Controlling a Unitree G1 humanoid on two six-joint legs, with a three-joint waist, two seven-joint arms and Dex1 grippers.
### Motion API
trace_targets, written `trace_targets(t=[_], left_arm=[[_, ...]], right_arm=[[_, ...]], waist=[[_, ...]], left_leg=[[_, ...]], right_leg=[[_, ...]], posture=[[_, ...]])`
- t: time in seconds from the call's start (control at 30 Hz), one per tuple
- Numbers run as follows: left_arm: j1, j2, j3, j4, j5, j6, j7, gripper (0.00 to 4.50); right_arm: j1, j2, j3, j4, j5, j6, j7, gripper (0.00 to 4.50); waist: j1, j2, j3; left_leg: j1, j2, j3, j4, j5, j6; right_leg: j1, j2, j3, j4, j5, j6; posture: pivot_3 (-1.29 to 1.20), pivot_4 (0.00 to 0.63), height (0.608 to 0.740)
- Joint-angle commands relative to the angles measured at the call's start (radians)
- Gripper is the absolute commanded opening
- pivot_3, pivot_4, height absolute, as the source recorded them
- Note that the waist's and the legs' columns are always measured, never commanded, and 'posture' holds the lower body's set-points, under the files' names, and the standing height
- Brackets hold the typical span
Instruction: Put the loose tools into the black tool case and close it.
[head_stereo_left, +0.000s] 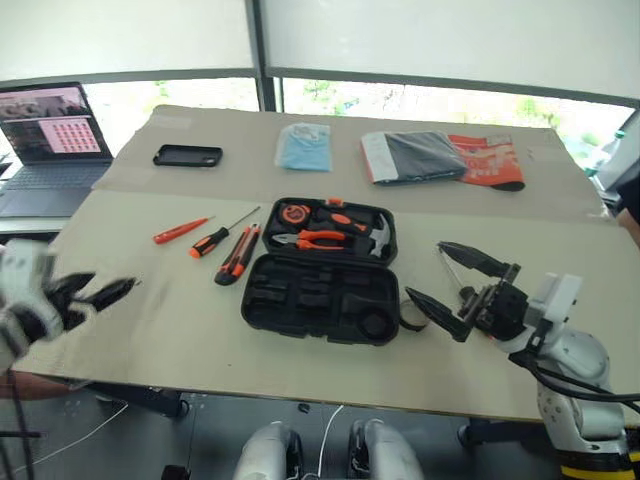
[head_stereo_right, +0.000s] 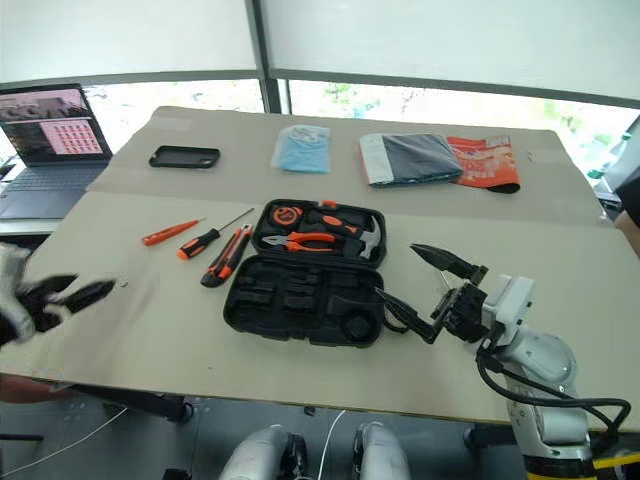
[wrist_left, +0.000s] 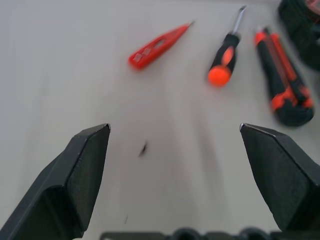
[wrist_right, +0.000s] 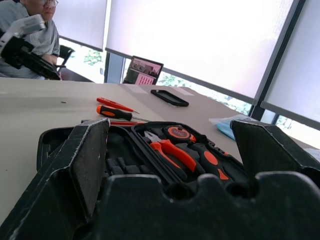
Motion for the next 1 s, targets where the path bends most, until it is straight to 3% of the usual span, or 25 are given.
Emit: trace_targets(t=[0.03, 0.27, 0.43, 0.57, 0.8, 0.87, 1.0], left_arm=[[-0.226, -0.004, -0.194, 0.204, 0.151, -0.046, -0.029, 4.46], [-0.602, -0.15, -0.433, 0.697, 0.386, -0.259, -0.121, 4.46], [-0.742, -0.24, -0.476, 0.933, 0.482, -0.371, -0.129, 4.46], [-0.796, -0.279, -0.493, 1.037, 0.544, -0.405, -0.123, 3.42], [-0.81, -0.28, -0.427, 1.077, 0.536, -0.446, -0.119, 0.88], [-0.802, -0.271, -0.38, 1.064, 0.507, -0.496, -0.118, 0.84], [-0.779, -0.254, -0.262, 0.97, 0.395, -0.588, -0.269, 0.84]], right_arm=[[-0.011, 0.01, -0.008, -0.001, -0.019, -0.027, -0.004, 4.49], [-0.038, 0.024, -0.023, -0.016, -0.02, -0.039, -0.019, 4.49], [-0.033, 0.013, -0.009, -0.044, -0.032, -0.04, -0.007, 4.49], [-0.019, 0.012, -0.019, -0.068, -0.04, -0.035, -0.024, 4.5], [-0.012, 0.001, -0.015, -0.095, -0.051, -0.012, -0.041, 4.5], [-0.015, -0.004, -0.016, -0.099, -0.05, -0.006, -0.041, 4.5], [-0.021, -0.049, -0.051, -0.105, -0.007, 0.012, -0.006, 4.5]], waist=[[-0.007, 0.0, 0.0], [-0.03, -0.003, 0.002], [-0.036, -0.006, 0.003], [-0.036, -0.006, 0.003], [-0.036, -0.006, 0.003], [-0.036, -0.006, 0.004], [-0.036, -0.007, 0.004]], left_leg=[[0.001, 0.0, 0.002, 0.0, 0.0, 0.0], [0.002, 0.002, 0.005, 0.001, 0.005, 0.003], [0.001, 0.004, 0.004, 0.006, 0.006, 0.007], [-0.002, 0.004, 0.003, 0.008, 0.005, 0.009], [-0.003, 0.004, 0.003, 0.011, 0.004, 0.012], [-0.005, 0.004, 0.001, 0.012, 0.004, 0.012], [-0.007, 0.004, -0.001, 0.014, 0.004, 0.012]], right_leg=[[0.0, 0.001, 0.0, 0.0, 0.0, 0.0], [0.0, 0.007, 0.001, 0.002, 0.0, 0.0], [-0.001, 0.009, 0.001, 0.003, 0.0, 0.0], [-0.002, 0.008, 0.001, 0.004, 0.0, 0.0], [-0.002, 0.007, 0.001, 0.004, 0.0, 0.0], [-0.002, 0.006, 0.001, 0.004, 0.0, 0.0], [-0.003, 0.004, 0.001, 0.004, 0.0, 0.0]], posture=[[0.0, 0.15, 0.74], [0.0, 0.15, 0.74], [0.0, 0.15, 0.74], [0.0, 0.15, 0.74], [0.0, 0.15, 0.74], [0.0, 0.15, 0.74], [0.0, 0.15, 0.74]])
